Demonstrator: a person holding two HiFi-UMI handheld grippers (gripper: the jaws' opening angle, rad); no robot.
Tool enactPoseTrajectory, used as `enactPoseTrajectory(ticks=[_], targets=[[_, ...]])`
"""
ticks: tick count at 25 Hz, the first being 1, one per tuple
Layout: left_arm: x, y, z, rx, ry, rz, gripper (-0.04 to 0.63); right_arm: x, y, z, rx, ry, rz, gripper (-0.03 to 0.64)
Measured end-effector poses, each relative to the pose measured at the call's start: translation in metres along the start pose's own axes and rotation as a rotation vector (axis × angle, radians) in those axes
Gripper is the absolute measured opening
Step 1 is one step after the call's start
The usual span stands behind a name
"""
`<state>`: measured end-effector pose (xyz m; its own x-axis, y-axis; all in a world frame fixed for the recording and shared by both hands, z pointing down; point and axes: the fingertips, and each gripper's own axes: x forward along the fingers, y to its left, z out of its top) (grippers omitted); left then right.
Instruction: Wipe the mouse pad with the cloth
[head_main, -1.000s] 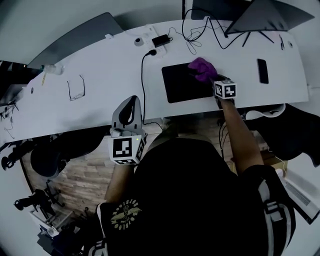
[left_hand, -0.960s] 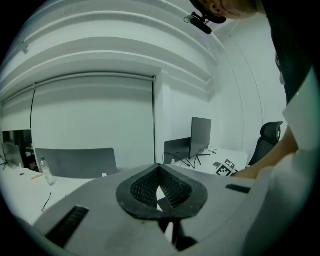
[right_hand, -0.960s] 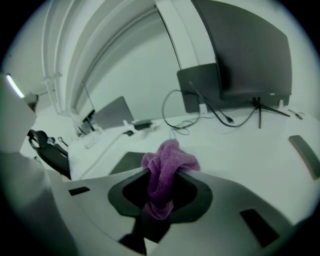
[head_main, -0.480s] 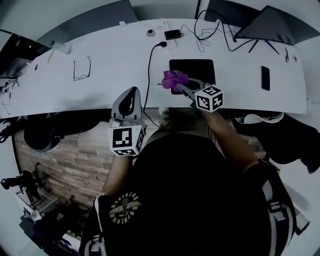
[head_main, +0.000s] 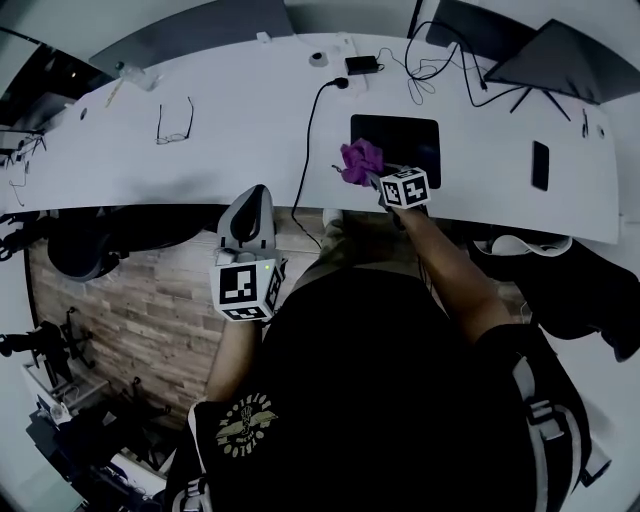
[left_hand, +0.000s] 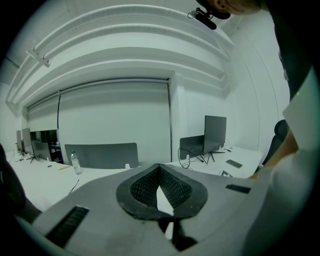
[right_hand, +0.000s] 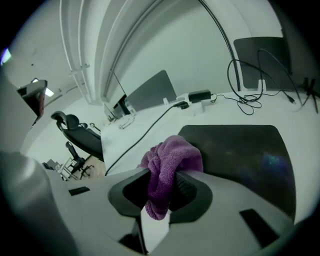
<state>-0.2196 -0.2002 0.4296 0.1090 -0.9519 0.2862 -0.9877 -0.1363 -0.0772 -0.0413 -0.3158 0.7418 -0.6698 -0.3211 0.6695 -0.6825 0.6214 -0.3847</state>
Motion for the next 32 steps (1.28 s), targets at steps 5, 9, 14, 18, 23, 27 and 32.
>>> enactPoseTrajectory(ticks=[5,9,14,18,23,27,32], targets=[[0.001,-0.010,0.004,0.016,-0.010,-0.015,0.002,-0.002,-0.030,-0.016,-0.033,0.041,-0.091,0.083],[0.005,-0.015,0.003,0.016,-0.003,-0.025,0.002,-0.020,-0.054,-0.024,-0.001,0.024,-0.132,0.084],[0.009,-0.024,0.006,0.026,-0.003,-0.043,0.002,-0.047,-0.092,-0.040,0.059,0.003,-0.184,0.084],[0.007,-0.031,0.010,0.025,-0.019,-0.039,0.002,-0.080,-0.125,-0.059,0.134,-0.003,-0.254,0.084],[0.016,-0.052,0.015,0.029,-0.027,-0.054,0.002,-0.124,-0.173,-0.083,0.279,-0.036,-0.316,0.084],[0.018,-0.066,0.017,0.046,-0.026,-0.071,0.002,-0.131,-0.181,-0.086,0.292,-0.049,-0.313,0.086],[0.016,-0.080,0.031,0.033,-0.070,-0.085,0.002,-0.164,-0.129,-0.044,0.213,-0.188,-0.176,0.084]])
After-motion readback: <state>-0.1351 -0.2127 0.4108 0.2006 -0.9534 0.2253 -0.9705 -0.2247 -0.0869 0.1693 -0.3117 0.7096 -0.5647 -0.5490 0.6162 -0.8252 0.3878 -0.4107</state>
